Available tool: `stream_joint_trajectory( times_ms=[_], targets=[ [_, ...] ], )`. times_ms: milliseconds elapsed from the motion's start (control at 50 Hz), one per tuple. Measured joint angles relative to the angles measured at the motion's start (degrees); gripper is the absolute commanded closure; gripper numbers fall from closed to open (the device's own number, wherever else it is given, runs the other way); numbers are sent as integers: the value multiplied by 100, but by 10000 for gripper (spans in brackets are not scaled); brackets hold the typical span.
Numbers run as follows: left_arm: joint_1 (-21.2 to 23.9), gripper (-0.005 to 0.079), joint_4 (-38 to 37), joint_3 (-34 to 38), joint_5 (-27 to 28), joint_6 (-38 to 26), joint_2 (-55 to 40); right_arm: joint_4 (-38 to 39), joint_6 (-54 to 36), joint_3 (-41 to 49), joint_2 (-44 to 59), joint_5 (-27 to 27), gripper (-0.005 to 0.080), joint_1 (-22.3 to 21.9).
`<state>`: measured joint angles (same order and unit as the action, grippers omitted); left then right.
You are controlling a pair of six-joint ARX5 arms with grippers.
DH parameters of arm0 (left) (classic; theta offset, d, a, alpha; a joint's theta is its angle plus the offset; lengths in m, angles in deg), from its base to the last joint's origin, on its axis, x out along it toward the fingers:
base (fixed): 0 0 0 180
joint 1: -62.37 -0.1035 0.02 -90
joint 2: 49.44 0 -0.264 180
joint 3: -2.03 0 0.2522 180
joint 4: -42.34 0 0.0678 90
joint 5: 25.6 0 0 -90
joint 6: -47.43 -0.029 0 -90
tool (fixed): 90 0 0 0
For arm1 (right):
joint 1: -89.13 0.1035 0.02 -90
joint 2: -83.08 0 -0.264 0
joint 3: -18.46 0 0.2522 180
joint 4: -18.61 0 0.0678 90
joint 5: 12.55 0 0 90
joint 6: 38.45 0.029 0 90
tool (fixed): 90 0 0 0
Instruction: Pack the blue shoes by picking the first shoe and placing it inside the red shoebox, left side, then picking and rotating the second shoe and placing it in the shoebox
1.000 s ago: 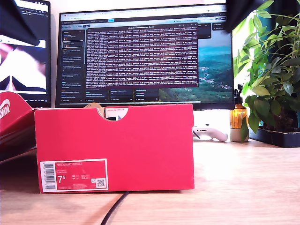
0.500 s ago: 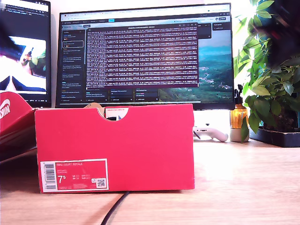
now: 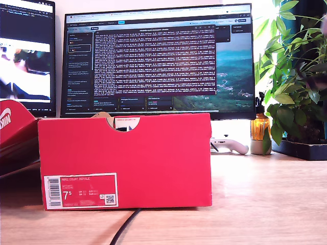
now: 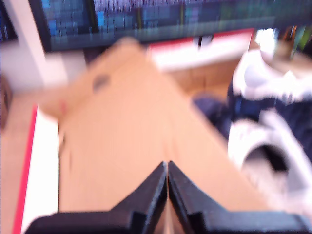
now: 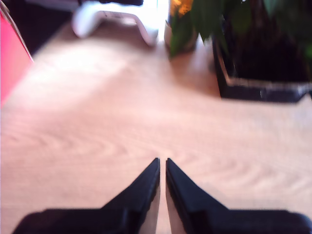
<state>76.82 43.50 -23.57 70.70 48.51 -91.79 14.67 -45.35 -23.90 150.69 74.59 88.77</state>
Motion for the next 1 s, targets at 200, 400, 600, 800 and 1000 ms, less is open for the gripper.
stream_joint_trajectory(
  times_ms=[200, 400, 600, 800, 1000],
  targets=[
    [-13, 759, 85, 157, -343, -4, 376, 592, 175, 525, 0, 0, 759, -2],
    [-37, 759, 179, 804, -426, -2, 1130, 981, 184, 778, 0, 0, 760, -2],
    [-37, 759, -28, 1154, -522, 31, 1862, 1585, 219, 1268, 0, 9, 760, -4],
    [-37, 759, -367, 1154, -592, 74, 2354, 1871, 214, 1733, -168, -109, 760, -146],
    [-37, 759, -662, 1154, -654, 140, 2643, 1926, 214, 2210, -850, -109, 760, -149]
  ],
)
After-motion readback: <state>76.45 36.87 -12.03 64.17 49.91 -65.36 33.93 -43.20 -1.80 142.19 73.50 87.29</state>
